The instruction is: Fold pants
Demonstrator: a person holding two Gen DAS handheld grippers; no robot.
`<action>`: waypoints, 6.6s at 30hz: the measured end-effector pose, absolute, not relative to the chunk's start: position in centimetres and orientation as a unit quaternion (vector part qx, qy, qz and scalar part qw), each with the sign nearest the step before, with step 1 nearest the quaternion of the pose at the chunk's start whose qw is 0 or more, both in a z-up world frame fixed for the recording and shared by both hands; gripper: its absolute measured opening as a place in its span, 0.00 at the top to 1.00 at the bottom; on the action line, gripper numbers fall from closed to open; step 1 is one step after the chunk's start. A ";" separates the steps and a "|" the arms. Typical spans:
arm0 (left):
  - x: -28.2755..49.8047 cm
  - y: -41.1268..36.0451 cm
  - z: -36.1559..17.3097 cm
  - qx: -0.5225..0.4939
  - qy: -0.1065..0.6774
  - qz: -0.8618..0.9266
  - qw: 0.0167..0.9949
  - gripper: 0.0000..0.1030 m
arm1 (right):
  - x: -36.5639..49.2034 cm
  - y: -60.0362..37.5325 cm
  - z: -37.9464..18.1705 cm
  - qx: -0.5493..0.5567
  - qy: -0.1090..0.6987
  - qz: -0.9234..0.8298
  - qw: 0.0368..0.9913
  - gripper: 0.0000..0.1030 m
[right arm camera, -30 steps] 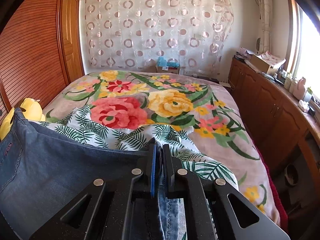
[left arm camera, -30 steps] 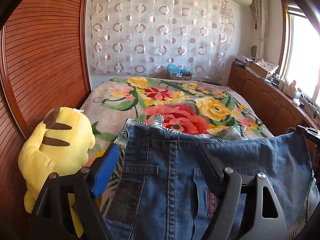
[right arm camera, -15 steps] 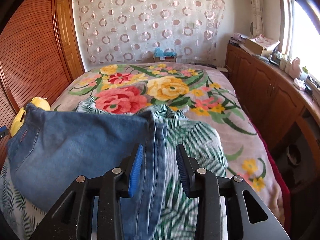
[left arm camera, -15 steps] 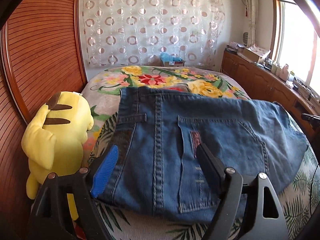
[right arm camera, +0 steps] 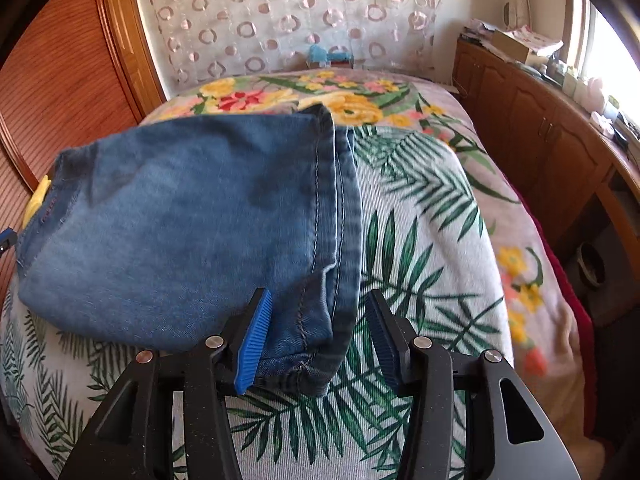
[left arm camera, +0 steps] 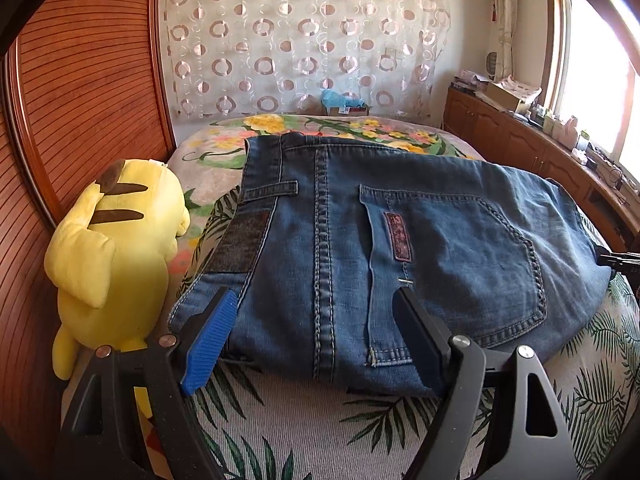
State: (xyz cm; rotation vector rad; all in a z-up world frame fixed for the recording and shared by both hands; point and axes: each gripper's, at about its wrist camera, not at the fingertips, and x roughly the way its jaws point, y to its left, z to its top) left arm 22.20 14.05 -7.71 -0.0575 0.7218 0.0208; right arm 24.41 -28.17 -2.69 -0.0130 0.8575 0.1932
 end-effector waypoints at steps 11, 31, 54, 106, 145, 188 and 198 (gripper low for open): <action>21.0 16.3 -8.2 -0.041 0.360 0.043 0.931 0.22 | 23.4 -26.4 -2.5 -0.036 0.404 0.106 0.908 0.55; 23.5 20.5 -10.7 -0.114 0.404 0.066 0.905 0.30 | 22.4 -26.4 -3.4 -0.039 0.380 0.125 0.916 0.64; 20.4 17.6 -4.2 -0.062 0.310 0.064 0.947 0.83 | 21.3 -26.8 0.3 -0.055 0.316 0.143 0.936 0.91; 2.9 10.2 -5.7 -0.030 0.340 0.020 0.940 0.70 | 5.8 -34.9 -4.6 0.013 0.329 0.094 0.940 0.92; 10.7 -6.1 -7.8 0.022 0.361 -0.153 0.920 0.19 | 4.1 -35.7 -3.7 0.010 0.318 0.089 0.944 0.62; 6.3 1.7 -3.6 -0.040 0.308 -0.082 0.947 0.19 | 6.7 -18.1 5.1 -0.068 0.236 0.355 0.902 0.96; 6.5 3.1 -4.8 -0.048 0.324 -0.074 0.942 0.19 | 8.6 -13.0 3.5 -0.110 0.258 0.371 0.885 0.87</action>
